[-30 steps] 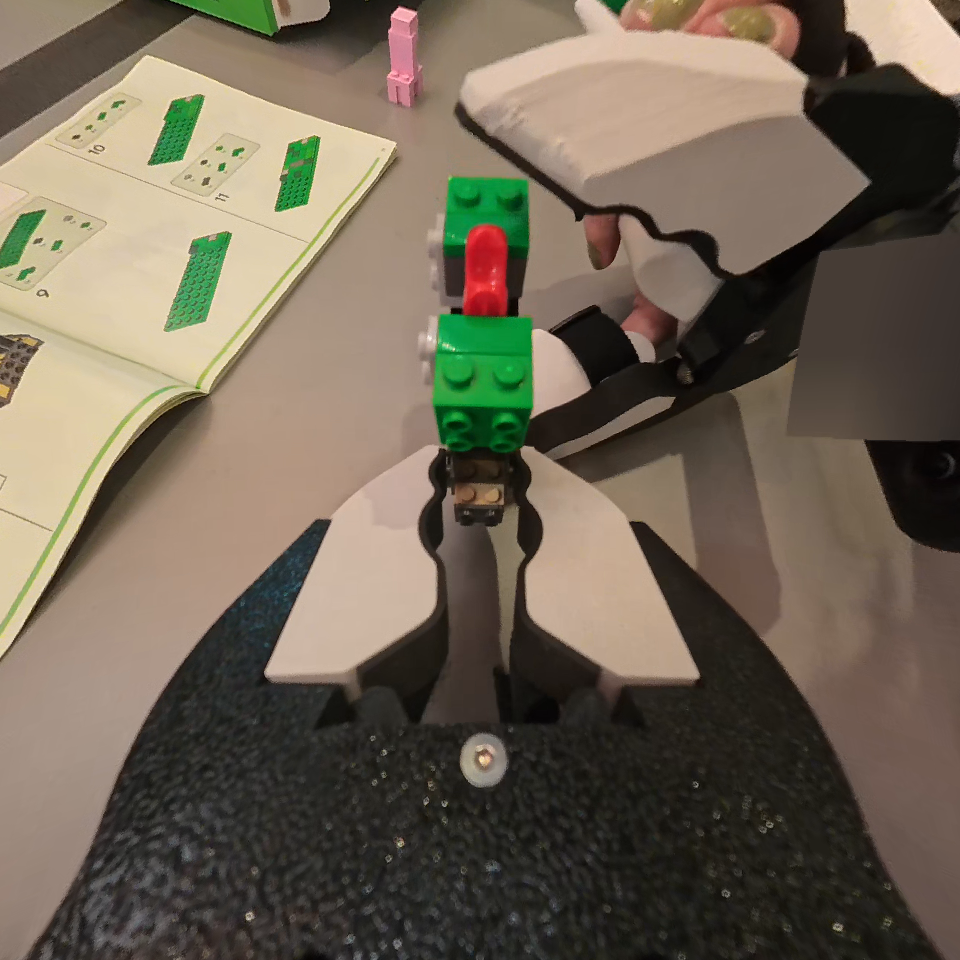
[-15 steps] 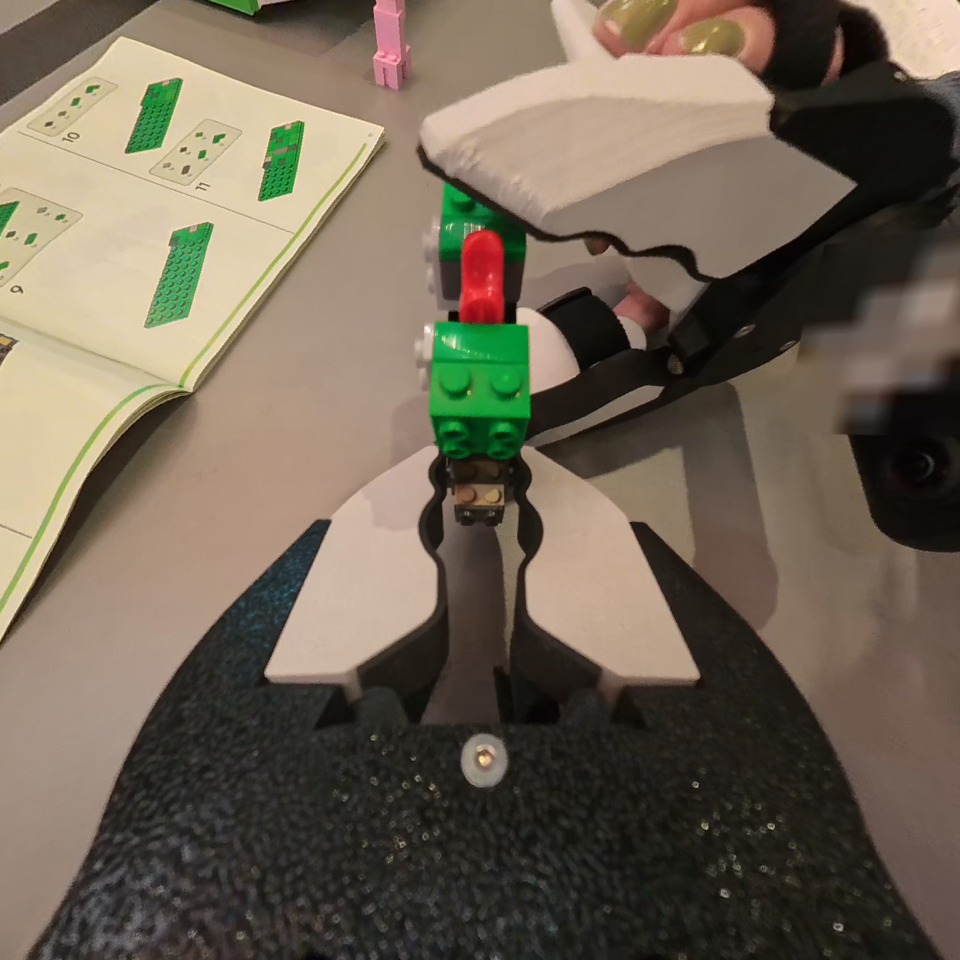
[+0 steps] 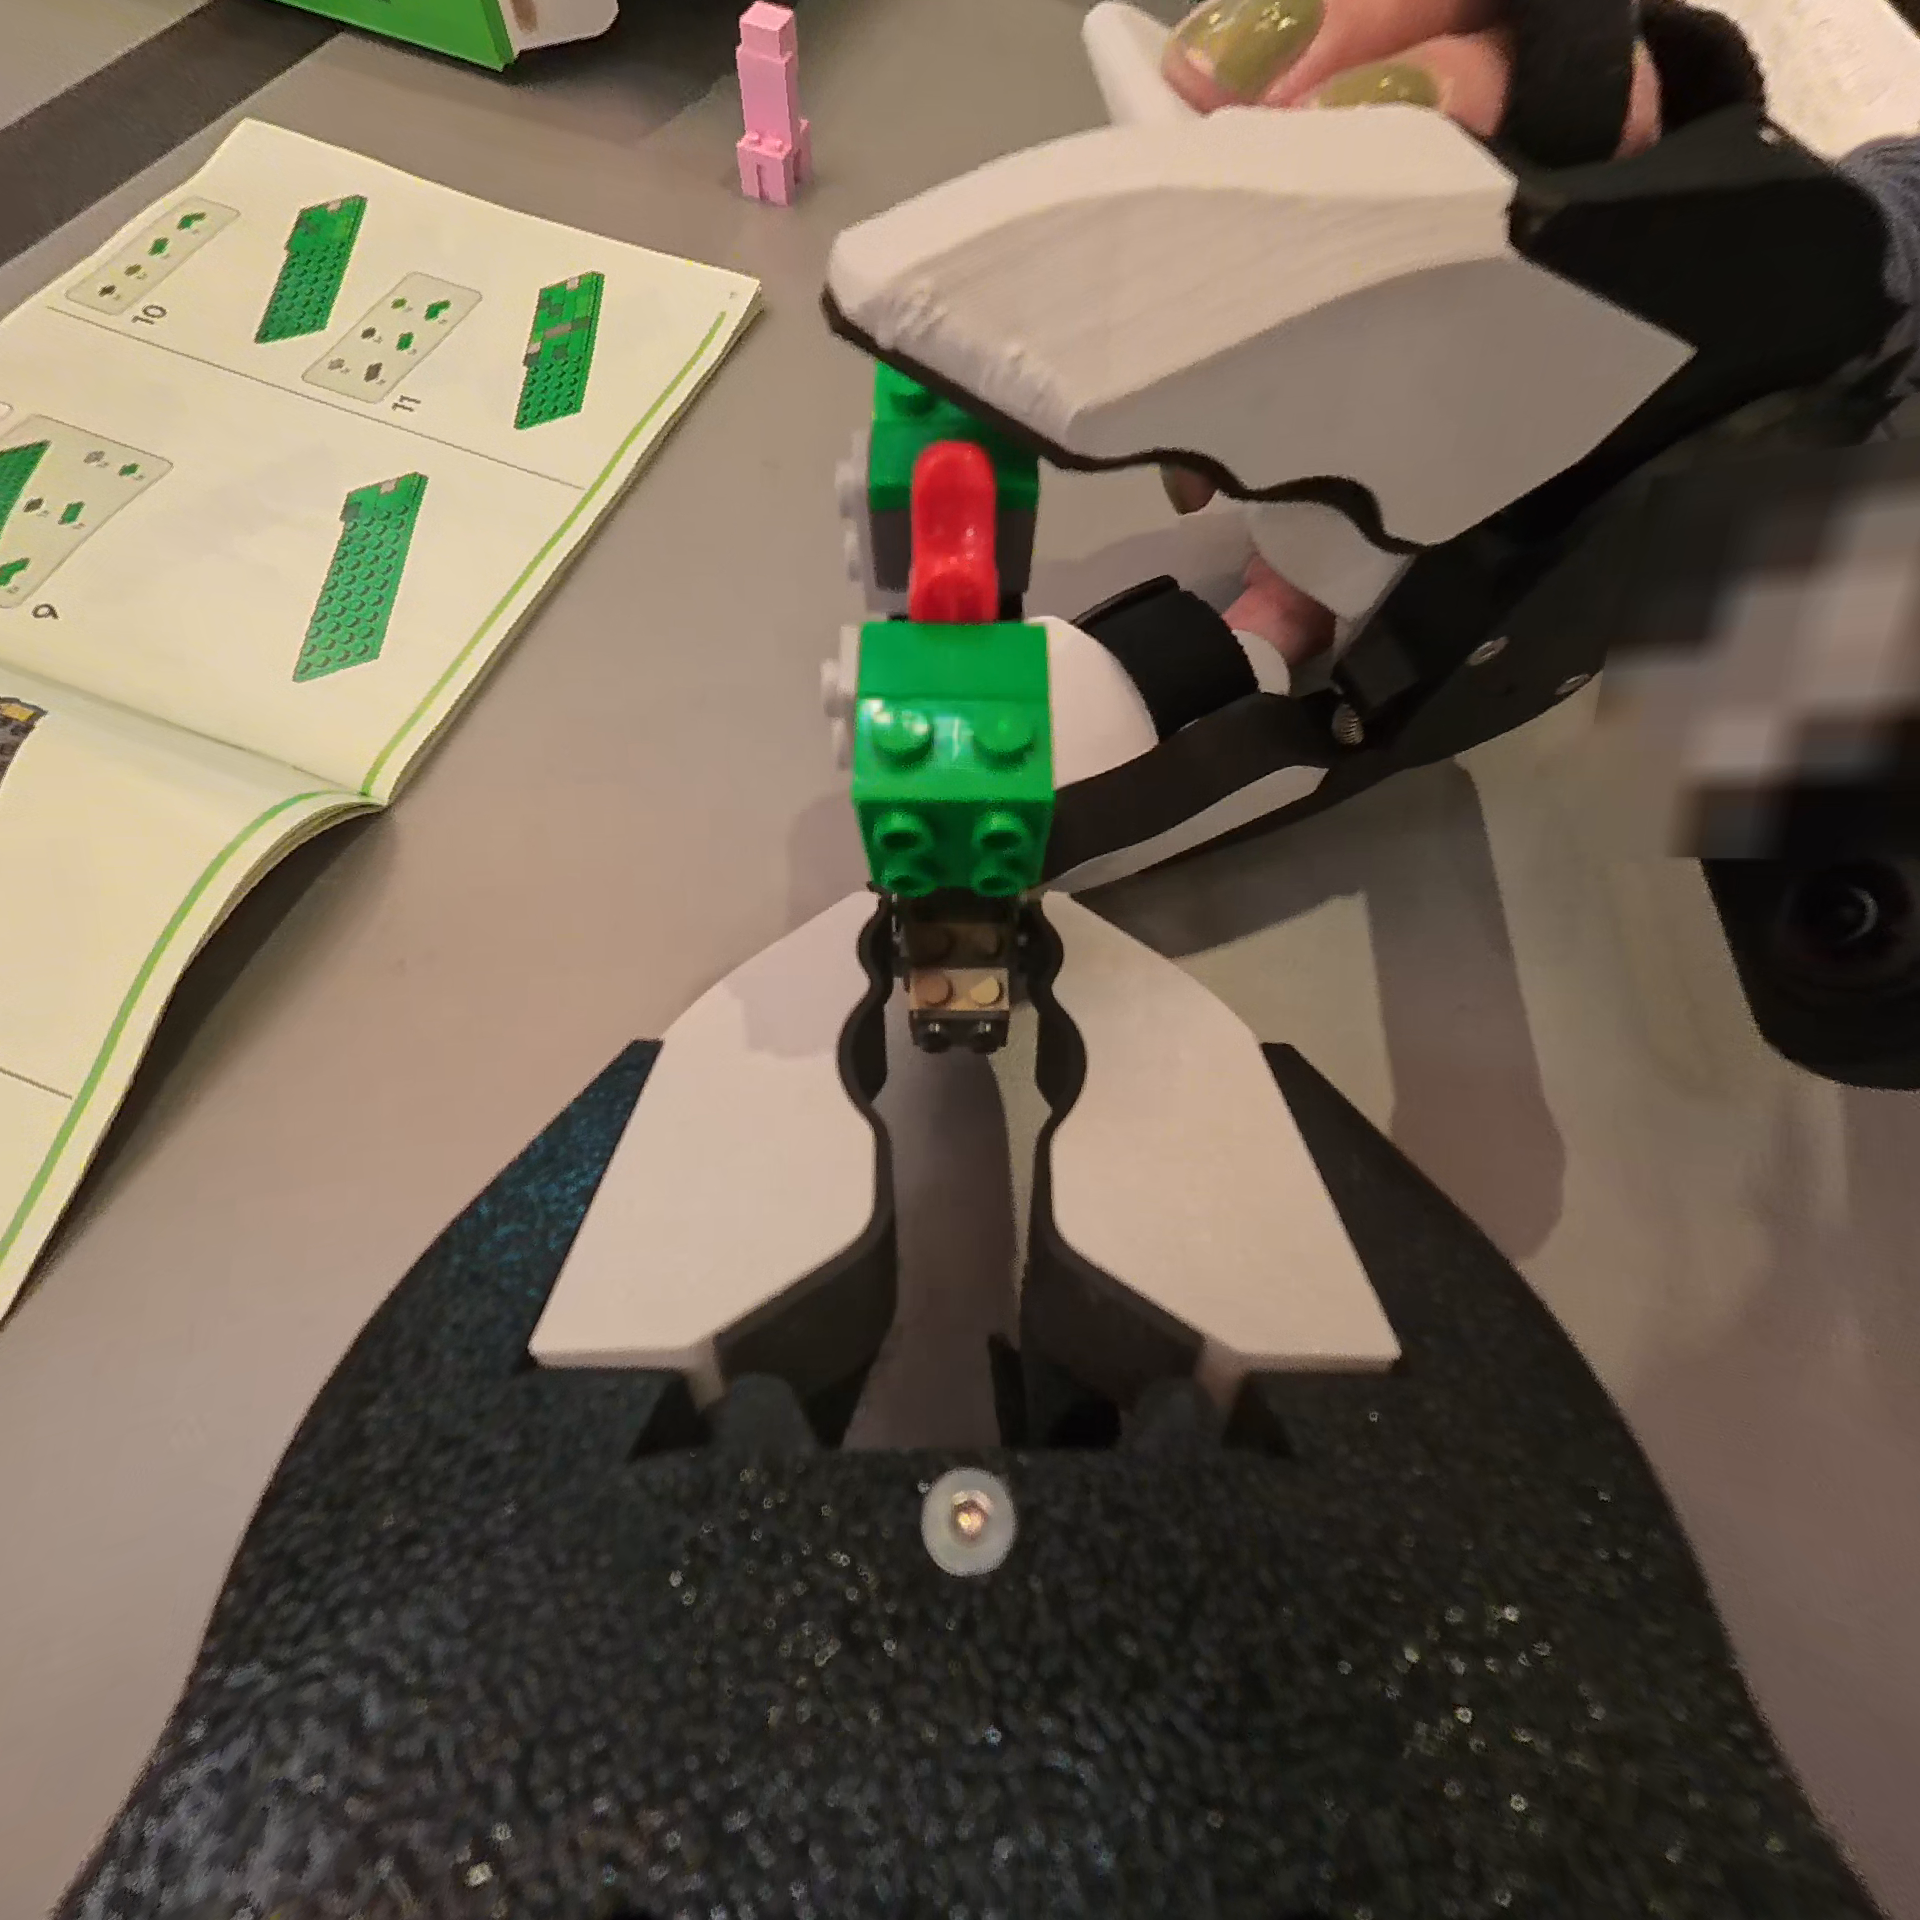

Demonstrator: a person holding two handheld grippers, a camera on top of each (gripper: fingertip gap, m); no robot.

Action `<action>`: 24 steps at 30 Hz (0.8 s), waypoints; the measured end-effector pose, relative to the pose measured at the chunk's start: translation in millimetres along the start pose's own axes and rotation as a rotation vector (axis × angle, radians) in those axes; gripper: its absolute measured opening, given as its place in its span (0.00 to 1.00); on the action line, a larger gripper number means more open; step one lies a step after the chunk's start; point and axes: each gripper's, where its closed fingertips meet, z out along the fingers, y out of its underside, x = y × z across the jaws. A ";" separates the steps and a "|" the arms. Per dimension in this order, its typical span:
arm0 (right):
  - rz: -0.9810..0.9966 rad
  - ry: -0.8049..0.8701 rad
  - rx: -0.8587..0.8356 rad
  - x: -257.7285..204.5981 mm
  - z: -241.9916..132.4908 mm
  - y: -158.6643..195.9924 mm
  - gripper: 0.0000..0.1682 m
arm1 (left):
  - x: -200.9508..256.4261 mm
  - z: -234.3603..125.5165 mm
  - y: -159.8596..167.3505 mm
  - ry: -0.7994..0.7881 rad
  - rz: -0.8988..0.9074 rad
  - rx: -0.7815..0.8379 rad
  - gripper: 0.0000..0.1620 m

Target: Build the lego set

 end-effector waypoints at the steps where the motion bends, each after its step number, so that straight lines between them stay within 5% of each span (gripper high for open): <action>1: 0.003 0.002 0.000 0.8 -0.2 0.3 0.59 | 0.1 -0.2 -0.7 0.000 0.004 0.006 0.15; 24: 0.004 -0.073 0.037 -9.5 -2.7 0.1 0.58 | 2.3 7.6 10.9 -0.023 0.140 -0.069 0.16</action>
